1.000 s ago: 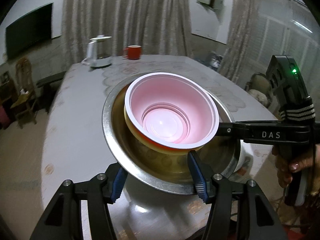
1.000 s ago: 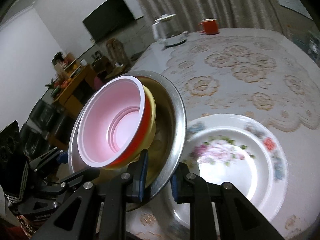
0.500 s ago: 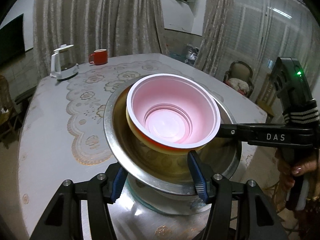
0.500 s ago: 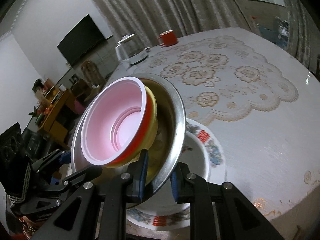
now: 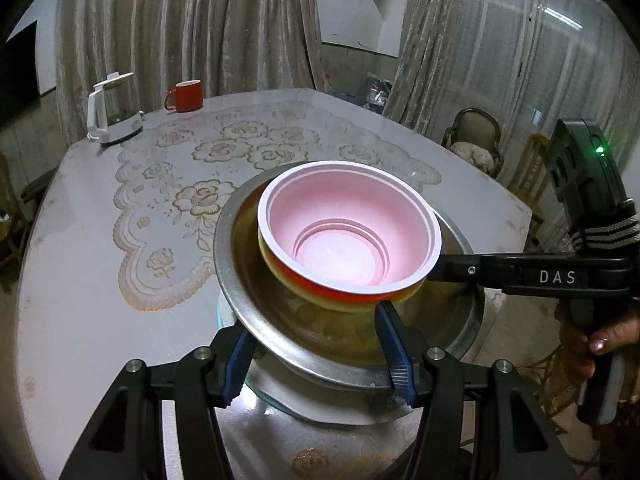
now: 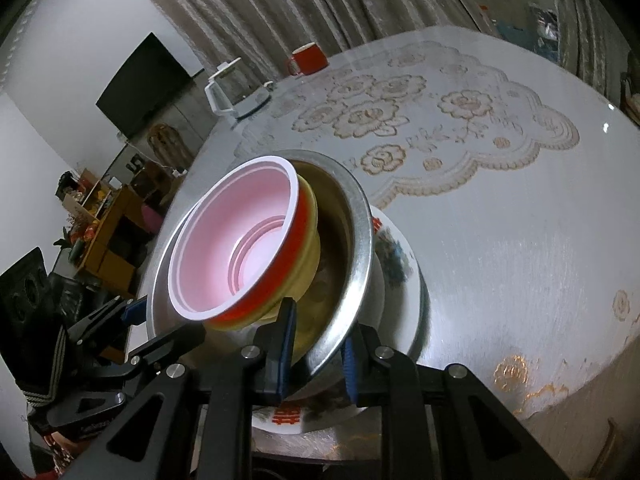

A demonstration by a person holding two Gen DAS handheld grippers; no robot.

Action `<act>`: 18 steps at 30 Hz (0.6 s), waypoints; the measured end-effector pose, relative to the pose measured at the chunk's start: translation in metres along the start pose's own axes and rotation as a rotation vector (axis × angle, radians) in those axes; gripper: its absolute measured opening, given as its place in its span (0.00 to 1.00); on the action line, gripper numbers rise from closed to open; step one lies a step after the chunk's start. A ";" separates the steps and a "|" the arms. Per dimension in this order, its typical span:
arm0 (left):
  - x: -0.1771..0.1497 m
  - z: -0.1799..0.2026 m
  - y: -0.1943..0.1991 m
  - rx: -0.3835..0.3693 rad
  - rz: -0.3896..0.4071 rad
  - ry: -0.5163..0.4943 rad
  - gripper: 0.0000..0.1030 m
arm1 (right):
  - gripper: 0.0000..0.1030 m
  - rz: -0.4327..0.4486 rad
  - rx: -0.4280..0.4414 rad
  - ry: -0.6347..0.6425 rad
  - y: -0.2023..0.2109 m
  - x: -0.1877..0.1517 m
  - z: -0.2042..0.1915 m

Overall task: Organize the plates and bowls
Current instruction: 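Lift the steel basin with both grippers and carry it over the plate stack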

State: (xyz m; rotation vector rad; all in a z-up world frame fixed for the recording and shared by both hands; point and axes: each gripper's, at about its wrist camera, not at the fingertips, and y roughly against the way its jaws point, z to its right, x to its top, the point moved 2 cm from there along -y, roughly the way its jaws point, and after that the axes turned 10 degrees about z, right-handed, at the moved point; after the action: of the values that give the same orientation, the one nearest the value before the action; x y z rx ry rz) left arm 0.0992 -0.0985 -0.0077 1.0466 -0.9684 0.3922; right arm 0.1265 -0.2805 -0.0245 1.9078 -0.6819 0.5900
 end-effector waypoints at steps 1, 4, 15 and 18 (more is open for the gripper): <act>-0.001 -0.001 -0.001 -0.001 -0.001 0.003 0.57 | 0.21 -0.002 -0.002 -0.002 -0.001 -0.001 0.001; -0.003 -0.002 -0.005 -0.004 -0.003 0.007 0.57 | 0.21 -0.008 -0.011 -0.005 -0.002 -0.003 0.003; -0.006 -0.003 -0.010 -0.001 -0.011 0.010 0.57 | 0.21 -0.021 -0.023 -0.021 -0.004 -0.007 0.006; -0.009 -0.003 -0.012 0.000 -0.019 0.015 0.58 | 0.22 -0.029 -0.026 -0.026 -0.006 -0.009 0.008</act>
State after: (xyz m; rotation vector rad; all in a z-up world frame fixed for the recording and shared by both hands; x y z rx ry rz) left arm 0.1042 -0.1003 -0.0222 1.0511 -0.9443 0.3841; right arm 0.1253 -0.2836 -0.0374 1.9011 -0.6744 0.5364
